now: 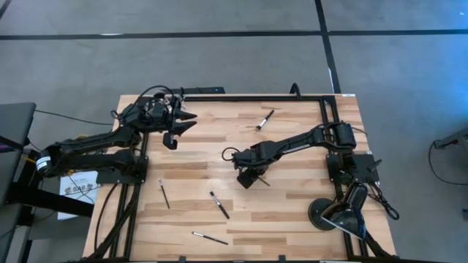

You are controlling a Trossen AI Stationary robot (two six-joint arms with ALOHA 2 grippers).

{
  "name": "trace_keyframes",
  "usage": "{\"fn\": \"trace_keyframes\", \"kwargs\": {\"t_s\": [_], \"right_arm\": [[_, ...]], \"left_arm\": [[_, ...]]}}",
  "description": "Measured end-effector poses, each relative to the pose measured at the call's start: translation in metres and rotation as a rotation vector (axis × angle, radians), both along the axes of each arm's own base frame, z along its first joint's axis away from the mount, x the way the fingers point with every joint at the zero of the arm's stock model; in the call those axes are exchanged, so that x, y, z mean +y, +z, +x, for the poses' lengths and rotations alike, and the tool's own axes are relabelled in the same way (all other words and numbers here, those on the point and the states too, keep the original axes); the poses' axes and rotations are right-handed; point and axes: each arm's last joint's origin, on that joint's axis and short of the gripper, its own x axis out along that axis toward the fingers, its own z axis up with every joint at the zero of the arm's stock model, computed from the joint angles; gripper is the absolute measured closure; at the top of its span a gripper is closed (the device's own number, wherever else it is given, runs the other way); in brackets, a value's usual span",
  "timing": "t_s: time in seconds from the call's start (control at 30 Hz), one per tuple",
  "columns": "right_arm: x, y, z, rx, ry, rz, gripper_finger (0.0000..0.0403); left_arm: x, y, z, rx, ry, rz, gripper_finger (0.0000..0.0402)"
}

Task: Put items in baskets/containers
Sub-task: Put the liner brush into the transparent bin

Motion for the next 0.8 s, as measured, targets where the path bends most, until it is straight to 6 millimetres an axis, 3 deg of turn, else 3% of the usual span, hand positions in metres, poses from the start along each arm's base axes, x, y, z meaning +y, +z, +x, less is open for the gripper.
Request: {"fn": "trace_keyframes", "kwargs": {"t_s": [0.43,0.8], "right_arm": [[0.0029,-0.0013,-0.0053,0.050,0.055,-0.035,0.0287],[0.0082,-0.0049,-0.0091,0.059,0.119,-0.193,0.0293]], "left_arm": [[0.0007,-0.0034,0.0012,0.029,0.003,-0.015,0.0294],[0.0007,-0.0037,0.0012,0.031,0.003,-0.016,0.0294]]}}
